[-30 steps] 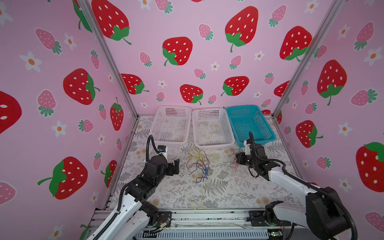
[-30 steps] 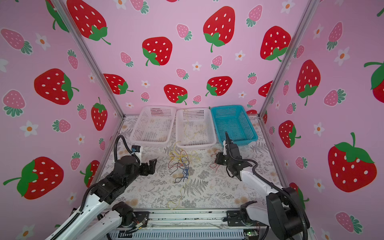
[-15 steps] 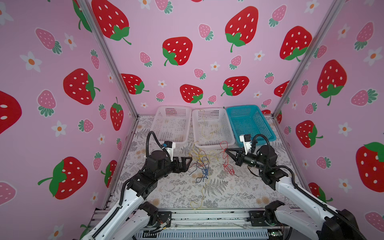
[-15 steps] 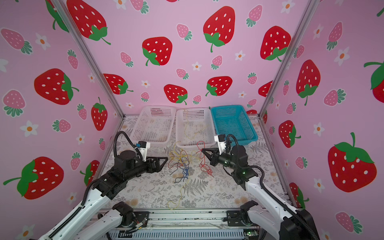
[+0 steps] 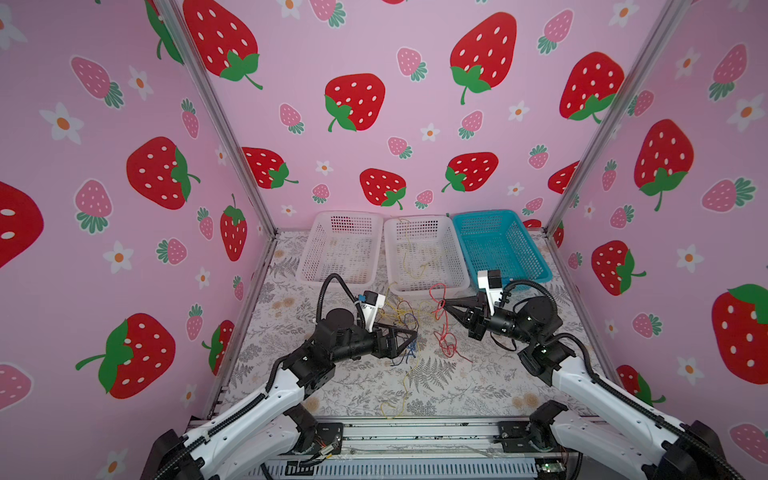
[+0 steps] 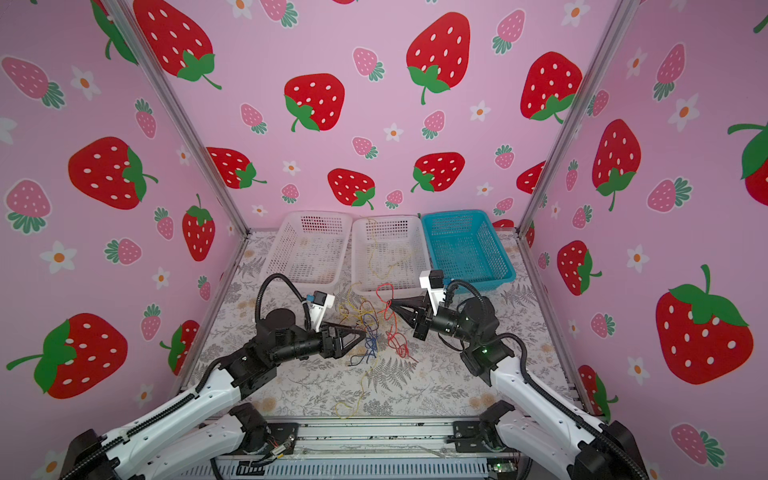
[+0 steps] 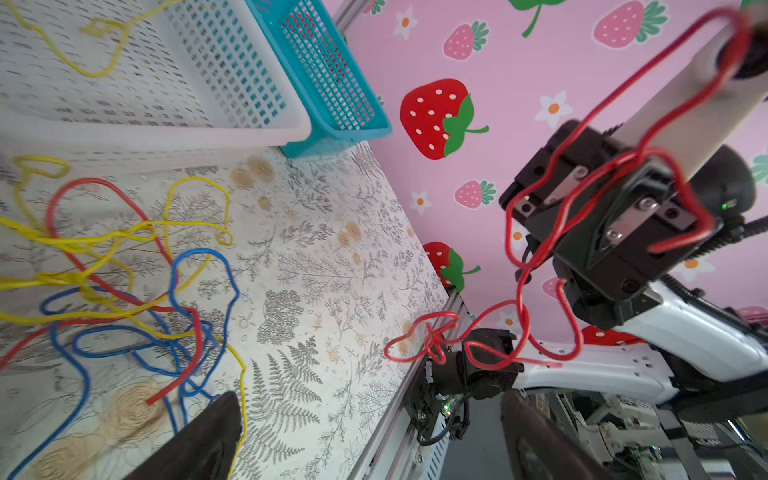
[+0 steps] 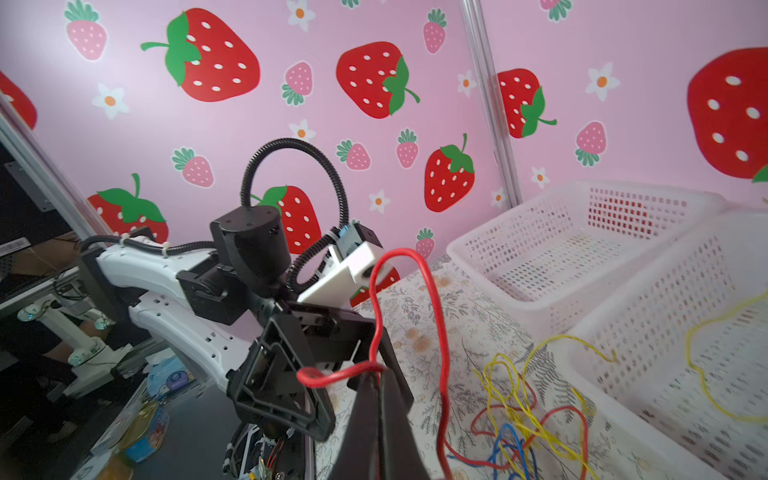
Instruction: Untangle the cables
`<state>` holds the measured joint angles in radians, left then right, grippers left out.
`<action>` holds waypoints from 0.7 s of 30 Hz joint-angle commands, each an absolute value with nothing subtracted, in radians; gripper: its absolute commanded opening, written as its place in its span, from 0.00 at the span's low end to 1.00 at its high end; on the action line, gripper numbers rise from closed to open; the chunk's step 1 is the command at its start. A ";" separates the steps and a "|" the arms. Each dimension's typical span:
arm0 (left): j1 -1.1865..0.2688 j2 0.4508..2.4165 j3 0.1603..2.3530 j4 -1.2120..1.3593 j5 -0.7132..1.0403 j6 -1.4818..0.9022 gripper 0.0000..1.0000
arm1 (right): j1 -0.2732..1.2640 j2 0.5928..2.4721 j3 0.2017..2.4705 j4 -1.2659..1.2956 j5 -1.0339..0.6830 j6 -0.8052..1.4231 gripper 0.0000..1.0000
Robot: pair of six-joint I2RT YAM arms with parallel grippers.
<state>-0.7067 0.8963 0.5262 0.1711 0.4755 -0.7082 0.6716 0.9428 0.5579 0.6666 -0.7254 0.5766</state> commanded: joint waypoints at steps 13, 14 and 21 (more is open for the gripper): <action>-0.838 0.923 0.454 0.463 0.471 -0.609 0.99 | 0.739 0.948 0.627 0.893 -0.834 0.636 0.00; -0.838 0.923 0.451 0.470 0.469 -0.611 0.97 | 0.743 0.947 0.632 0.894 -0.838 0.637 0.00; -0.841 0.958 0.446 0.541 0.501 -0.633 0.90 | 0.771 0.946 0.646 0.905 -0.847 0.638 0.00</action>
<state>-0.8364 0.9463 0.4503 0.4667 0.4808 -0.6319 0.7605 0.9489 0.6071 0.8467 -0.8246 0.6254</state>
